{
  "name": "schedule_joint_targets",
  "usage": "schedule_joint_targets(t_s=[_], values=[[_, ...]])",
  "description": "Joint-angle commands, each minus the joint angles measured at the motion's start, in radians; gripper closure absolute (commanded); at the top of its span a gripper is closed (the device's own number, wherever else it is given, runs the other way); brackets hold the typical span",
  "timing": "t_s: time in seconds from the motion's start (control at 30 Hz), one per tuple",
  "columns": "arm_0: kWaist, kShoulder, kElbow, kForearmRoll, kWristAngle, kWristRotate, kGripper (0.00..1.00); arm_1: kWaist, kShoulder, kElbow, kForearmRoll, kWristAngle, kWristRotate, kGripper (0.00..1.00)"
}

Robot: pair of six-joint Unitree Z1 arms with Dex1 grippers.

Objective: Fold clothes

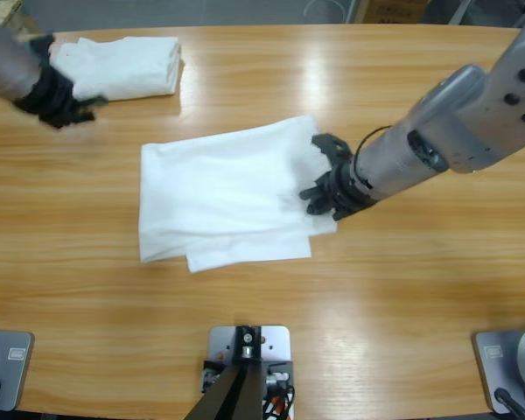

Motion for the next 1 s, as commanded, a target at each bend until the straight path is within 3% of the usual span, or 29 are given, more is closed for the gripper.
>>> schedule_joint_targets(t_s=[0.03,0.07,0.1,0.13,0.27,0.4,0.6,0.77,0.93,1.0], values=[[0.012,-0.208,0.38,-0.233,-0.364,-0.047,0.951,0.004,-0.164,-0.155,0.216,-0.04,0.013,0.0],[0.008,-0.227,0.421,-0.266,-0.38,-0.059,0.425,0.004,-0.174,-0.182,0.263,-0.052,0.013,0.0],[0.006,-0.248,0.473,-0.317,-0.384,-0.072,0.114,0.004,-0.18,-0.201,0.306,-0.069,0.013,0.0],[0.006,-0.264,0.53,-0.375,-0.387,-0.093,0.047,0.004,-0.187,-0.211,0.346,-0.09,0.013,0.0],[0.017,-0.258,0.674,-0.573,-0.446,-0.127,0.009,-0.029,-0.239,-0.217,0.477,-0.143,0.013,0.0],[0.018,-0.218,0.692,-0.602,-0.468,-0.144,0.008,-0.131,-0.285,-0.198,0.567,-0.143,-0.021,0.0],[0.018,-0.109,0.771,-0.764,-0.472,-0.201,0.008,-0.167,-0.354,-0.148,0.581,-0.145,-0.056,0.0],[0.009,0.033,0.859,-1.038,-0.488,-0.225,0.019,-0.168,-0.365,-0.109,0.58,-0.151,-0.067,0.0],[0.009,0.103,0.874,-1.14,-0.534,-0.224,0.224,-0.171,-0.346,-0.071,0.549,-0.15,-0.068,0.0],[0.009,0.112,0.882,-1.154,-0.561,-0.224,0.225,-0.171,-0.338,-0.065,0.531,-0.144,-0.065,0.0]])
